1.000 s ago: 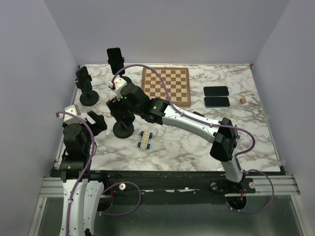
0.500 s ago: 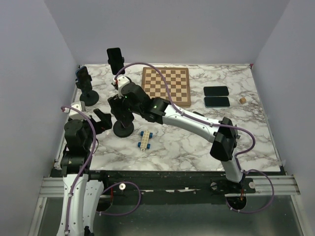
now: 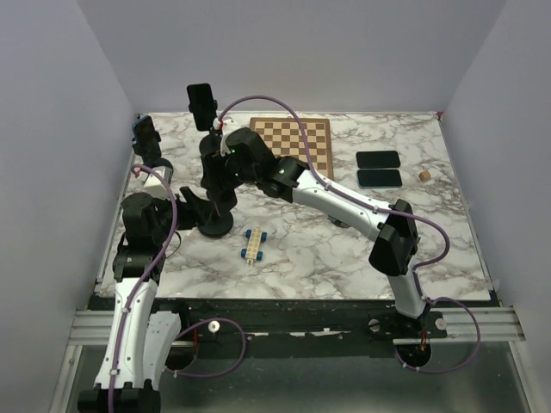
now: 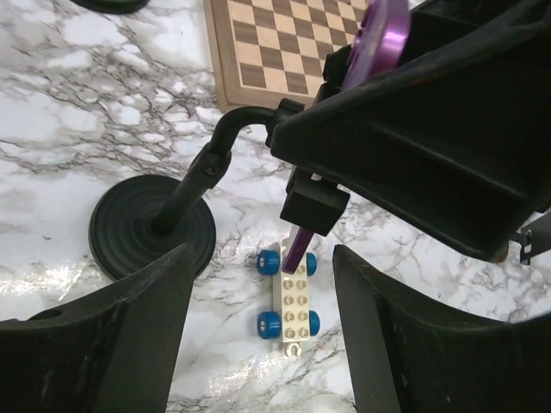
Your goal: Remove the phone from the phone stand
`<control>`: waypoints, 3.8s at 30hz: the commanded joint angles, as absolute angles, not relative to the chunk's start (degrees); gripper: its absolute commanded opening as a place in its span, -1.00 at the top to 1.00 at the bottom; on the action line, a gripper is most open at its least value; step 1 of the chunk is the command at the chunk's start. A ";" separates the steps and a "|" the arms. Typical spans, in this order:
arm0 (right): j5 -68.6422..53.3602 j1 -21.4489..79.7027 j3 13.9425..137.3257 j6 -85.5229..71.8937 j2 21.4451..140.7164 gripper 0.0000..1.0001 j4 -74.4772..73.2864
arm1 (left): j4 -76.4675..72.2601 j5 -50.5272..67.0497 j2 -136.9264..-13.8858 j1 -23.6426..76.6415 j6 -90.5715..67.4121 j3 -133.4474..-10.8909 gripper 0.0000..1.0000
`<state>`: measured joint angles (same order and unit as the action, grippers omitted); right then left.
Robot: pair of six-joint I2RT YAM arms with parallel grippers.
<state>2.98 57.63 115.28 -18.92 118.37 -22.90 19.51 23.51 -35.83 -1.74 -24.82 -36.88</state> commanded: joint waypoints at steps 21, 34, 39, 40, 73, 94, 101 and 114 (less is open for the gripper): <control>-3.52 57.61 117.16 -24.41 118.39 0.99 -26.89 | 14.41 34.01 -45.63 -1.49 -23.00 -41.09 0.16; -4.04 57.58 116.09 -24.91 118.33 0.99 -26.20 | 11.22 35.46 -45.26 -1.49 -23.16 -39.71 0.45; -0.32 57.63 113.40 -23.72 116.86 0.99 -24.51 | 13.07 32.31 -43.59 -1.45 -21.68 -39.18 0.95; 2.00 57.57 112.76 -23.22 116.72 0.99 -24.16 | 13.14 31.86 -42.93 -1.49 -21.62 -38.88 1.00; -41.26 49.07 116.60 -0.59 123.20 0.99 -26.21 | 13.69 30.08 -41.79 -0.97 -20.30 -36.08 1.00; -54.02 49.61 98.54 -23.11 105.89 0.99 -3.74 | 15.21 28.25 -42.53 -0.95 -19.76 -37.01 1.00; -41.21 49.64 89.12 -24.34 96.25 0.99 -6.13 | 16.41 25.60 -41.46 -0.90 -19.50 -37.41 1.00; -10.02 49.62 61.98 -35.93 84.42 0.99 -18.86 | 18.68 19.66 -39.48 -0.96 -20.47 -38.30 1.00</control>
<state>-21.32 49.45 67.22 -28.88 88.05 -13.43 16.16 23.18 -40.10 -0.67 -20.36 -36.86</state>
